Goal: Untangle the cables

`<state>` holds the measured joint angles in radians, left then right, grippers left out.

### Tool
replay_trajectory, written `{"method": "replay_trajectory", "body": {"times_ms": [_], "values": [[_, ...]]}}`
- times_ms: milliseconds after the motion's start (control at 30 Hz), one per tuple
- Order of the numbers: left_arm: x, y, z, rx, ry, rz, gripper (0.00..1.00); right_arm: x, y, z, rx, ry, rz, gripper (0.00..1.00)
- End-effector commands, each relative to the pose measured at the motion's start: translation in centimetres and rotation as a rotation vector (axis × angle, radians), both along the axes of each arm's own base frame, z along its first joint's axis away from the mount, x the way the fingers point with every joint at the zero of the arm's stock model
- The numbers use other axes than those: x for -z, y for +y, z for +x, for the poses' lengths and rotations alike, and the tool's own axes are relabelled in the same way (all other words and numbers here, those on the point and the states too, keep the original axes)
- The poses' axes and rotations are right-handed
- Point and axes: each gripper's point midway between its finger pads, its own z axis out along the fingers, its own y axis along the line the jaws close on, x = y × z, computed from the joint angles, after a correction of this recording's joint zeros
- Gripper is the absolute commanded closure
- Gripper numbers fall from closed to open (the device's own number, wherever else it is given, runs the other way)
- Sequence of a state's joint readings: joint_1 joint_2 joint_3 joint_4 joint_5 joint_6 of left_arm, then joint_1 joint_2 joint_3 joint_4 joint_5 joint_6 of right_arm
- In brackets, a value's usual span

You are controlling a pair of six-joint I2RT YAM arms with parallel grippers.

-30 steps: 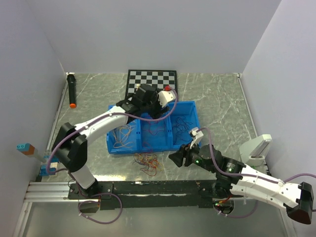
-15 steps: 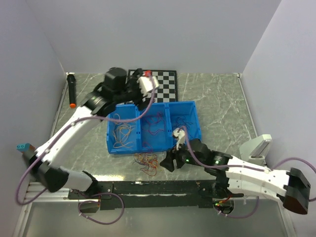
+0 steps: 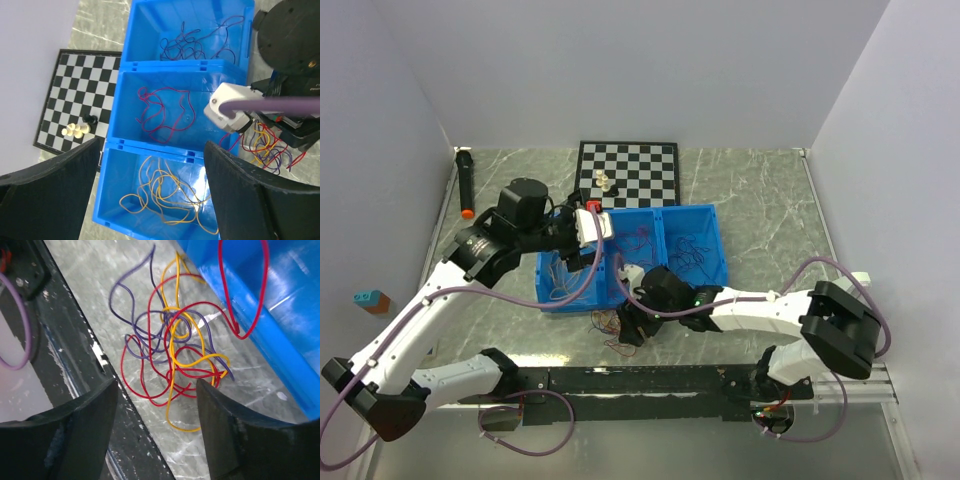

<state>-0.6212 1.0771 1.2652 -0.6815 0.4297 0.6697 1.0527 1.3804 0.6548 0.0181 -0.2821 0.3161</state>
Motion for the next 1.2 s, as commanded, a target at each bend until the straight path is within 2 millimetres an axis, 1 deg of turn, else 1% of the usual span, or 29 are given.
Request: {"method": "replay_trajectory", "body": {"times_ms": [0,33,100,300,333,433,467,567,600,633,700,733,767,800,867,933,1033,1133,1167], "values": [[-0.6,-0.3,-0.1,0.023,-0.027,-0.028,0.13,-0.2,0.5,-0.4,-0.036,0.026,0.006,0.35],[-0.5,-0.3,-0.1,0.025,-0.027,-0.026,0.12,0.0,0.2,-0.7,-0.04,0.037,0.005,0.38],[-0.2,-0.5,0.0,0.032,-0.025,-0.025,0.13,0.3,-0.4,-1.4,-0.041,0.062,0.004,0.47],[0.7,-1.1,0.0,0.055,-0.005,-0.037,0.14,0.3,-2.6,-2.9,0.004,0.085,0.035,0.81],[1.0,-1.3,0.0,0.061,0.0,-0.036,0.14,0.3,-3.0,-3.1,0.013,0.087,0.038,0.85],[1.0,-1.6,0.3,0.062,-0.003,-0.048,0.15,-0.1,-3.7,-3.2,0.046,0.081,0.05,0.99],[1.1,-1.7,0.4,0.064,0.001,-0.049,0.15,0.3,-4.3,-3.4,0.061,0.089,0.03,1.0],[1.4,-1.9,0.2,0.082,0.002,-0.05,0.16,-0.6,-4.8,-3.4,0.082,0.071,0.061,1.0],[1.6,-1.9,0.2,0.082,0.002,-0.05,0.16,-0.8,-4.7,-3.3,0.084,0.063,0.072,0.92],[1.7,-2.0,0.1,0.086,0.006,-0.051,0.16,-1.0,-4.6,-3.2,0.083,0.054,0.082,0.77],[2.0,-1.9,0.1,0.085,0.01,-0.05,0.16,-1.2,-4.2,-2.8,0.077,0.041,0.082,0.56],[2.1,-1.9,0.0,0.087,0.011,-0.046,0.17,-1.3,-3.9,-2.7,0.073,0.038,0.082,0.51],[2.3,-1.9,-0.1,0.091,0.014,-0.042,0.16,-1.2,-3.6,-2.5,0.069,0.041,0.074,0.48],[2.7,-1.8,-0.3,0.102,0.01,-0.035,0.16,-1.0,-2.9,-2.4,0.055,0.049,0.075,0.44],[3.2,-1.7,-0.3,0.112,-0.013,-0.033,0.16,-0.8,-2.1,-2.2,0.035,0.056,0.061,0.42],[3.5,-2.1,-0.3,0.122,-0.02,-0.052,0.14,0.0,-1.8,-2.1,0.024,0.065,0.028,0.42],[3.2,-2.7,0.0,0.126,-0.009,-0.082,0.15,0.1,-1.3,-1.9,0.009,0.066,0.029,0.42],[3.1,-3.0,0.1,0.124,-0.004,-0.09,0.15,0.2,-0.9,-1.9,0.004,0.072,0.031,0.45],[3.1,-2.9,0.1,0.127,-0.008,-0.087,0.15,0.3,-0.8,-1.9,0.0,0.074,0.027,0.48]]}}
